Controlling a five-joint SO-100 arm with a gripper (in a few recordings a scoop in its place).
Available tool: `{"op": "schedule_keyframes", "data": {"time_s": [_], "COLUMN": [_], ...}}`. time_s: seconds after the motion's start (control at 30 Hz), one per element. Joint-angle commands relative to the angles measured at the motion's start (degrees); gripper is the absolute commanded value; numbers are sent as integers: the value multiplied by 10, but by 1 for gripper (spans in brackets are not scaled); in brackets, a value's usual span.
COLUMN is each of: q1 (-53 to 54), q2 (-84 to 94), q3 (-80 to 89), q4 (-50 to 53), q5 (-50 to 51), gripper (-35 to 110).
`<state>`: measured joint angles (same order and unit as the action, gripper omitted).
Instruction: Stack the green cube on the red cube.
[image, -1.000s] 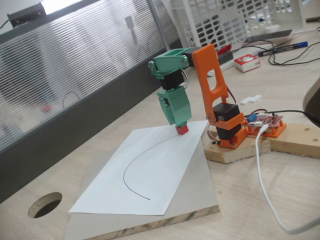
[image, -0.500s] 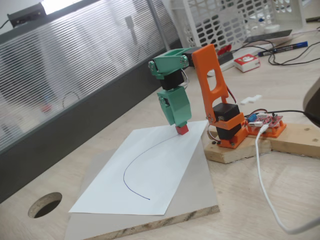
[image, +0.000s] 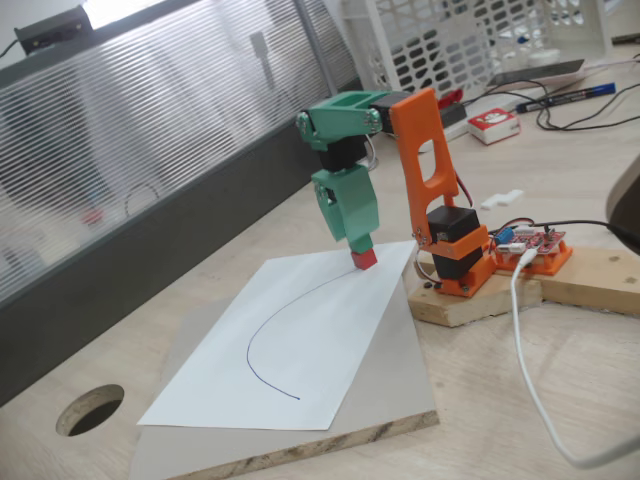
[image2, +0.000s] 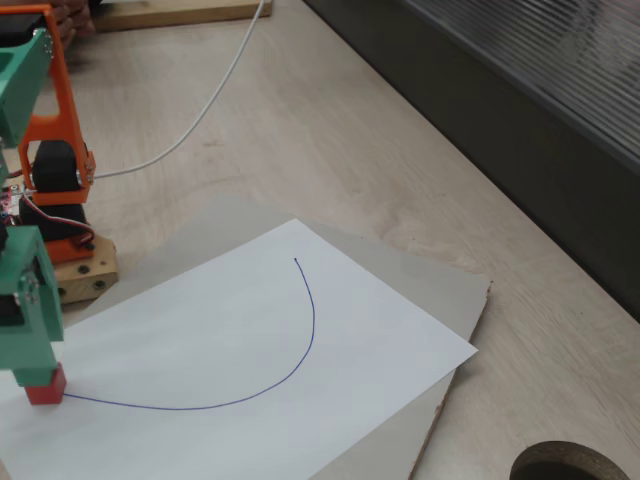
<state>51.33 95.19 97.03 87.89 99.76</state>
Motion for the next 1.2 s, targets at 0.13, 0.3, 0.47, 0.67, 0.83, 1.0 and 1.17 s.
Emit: {"op": "schedule_keyframes", "data": {"time_s": [0.13,0.3,0.47,0.67,0.83,1.0,1.17], "q1": [4,4,4,4,4,4,4], "q2": [43,43,43,43,43,40,33], "q3": [-8,-59,-106,-105,-104,-103,-104], "q4": [26,45,87,101,101,113,156], "q5": [9,10,8,6,5,5,4], "gripper": [25,24,24,24,24,24,24]}}
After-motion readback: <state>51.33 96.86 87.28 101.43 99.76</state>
